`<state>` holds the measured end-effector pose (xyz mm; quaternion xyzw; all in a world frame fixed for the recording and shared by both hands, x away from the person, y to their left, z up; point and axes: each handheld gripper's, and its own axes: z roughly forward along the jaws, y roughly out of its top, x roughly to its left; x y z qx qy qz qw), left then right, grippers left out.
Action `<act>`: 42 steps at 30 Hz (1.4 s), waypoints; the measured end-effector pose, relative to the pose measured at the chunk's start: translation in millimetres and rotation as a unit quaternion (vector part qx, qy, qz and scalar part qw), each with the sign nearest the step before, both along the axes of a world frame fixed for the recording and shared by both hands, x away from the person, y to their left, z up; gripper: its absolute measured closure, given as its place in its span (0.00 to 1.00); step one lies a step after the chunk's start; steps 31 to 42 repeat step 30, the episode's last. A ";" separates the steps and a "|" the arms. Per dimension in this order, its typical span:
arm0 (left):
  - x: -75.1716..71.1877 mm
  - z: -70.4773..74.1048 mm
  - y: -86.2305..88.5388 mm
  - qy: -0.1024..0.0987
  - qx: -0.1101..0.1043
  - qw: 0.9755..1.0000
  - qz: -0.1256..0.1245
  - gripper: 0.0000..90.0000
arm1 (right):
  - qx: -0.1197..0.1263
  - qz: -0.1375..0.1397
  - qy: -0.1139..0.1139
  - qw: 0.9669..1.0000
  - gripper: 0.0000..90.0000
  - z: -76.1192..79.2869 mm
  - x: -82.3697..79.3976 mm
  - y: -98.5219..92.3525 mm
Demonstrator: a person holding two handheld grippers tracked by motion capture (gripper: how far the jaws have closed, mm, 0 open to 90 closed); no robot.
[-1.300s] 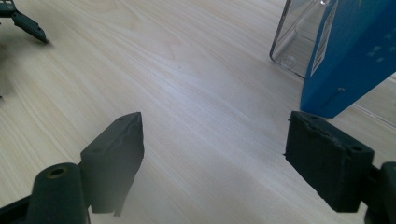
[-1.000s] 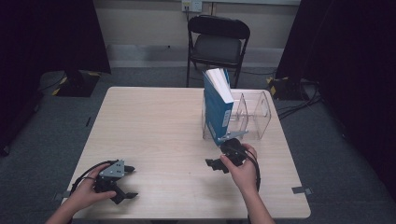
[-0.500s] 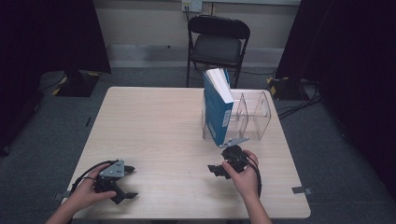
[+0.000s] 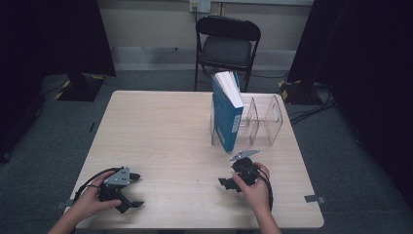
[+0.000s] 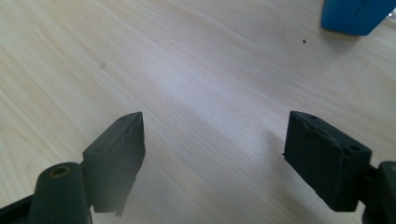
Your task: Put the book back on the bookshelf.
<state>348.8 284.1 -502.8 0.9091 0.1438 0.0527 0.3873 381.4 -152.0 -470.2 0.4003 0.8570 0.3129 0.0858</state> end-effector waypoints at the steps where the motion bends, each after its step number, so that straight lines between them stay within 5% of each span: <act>1: 0.2 -0.1 0.1 -0.001 0.000 1.000 -0.001 0.03 | -0.003 -0.003 0.000 1.000 0.22 -1.3 -0.8 0.1; 8: 0.0 0.0 0.0 0.000 0.000 1.000 0.000 0.03 | -0.024 -0.002 -0.005 1.000 0.21 -11.6 -4.1 -2.0; 13: 0.0 0.0 0.0 0.000 0.000 1.000 0.000 0.03 | -0.042 0.011 -0.038 0.998 0.18 -15.8 -7.4 -1.7; 17: 0.0 0.0 0.0 0.000 0.000 1.000 0.000 0.03 | -0.026 0.009 -0.054 0.998 0.15 -20.2 -10.7 -3.8; 21: 0.2 0.1 0.1 -0.001 0.002 1.000 -0.001 0.03 | 0.017 0.000 -0.096 0.995 0.13 -30.4 -13.1 -9.6; 42: 0.1 -0.2 0.0 0.001 -0.001 1.000 -0.001 0.03 | 0.017 0.003 -0.096 0.995 0.13 -30.5 -13.0 -9.9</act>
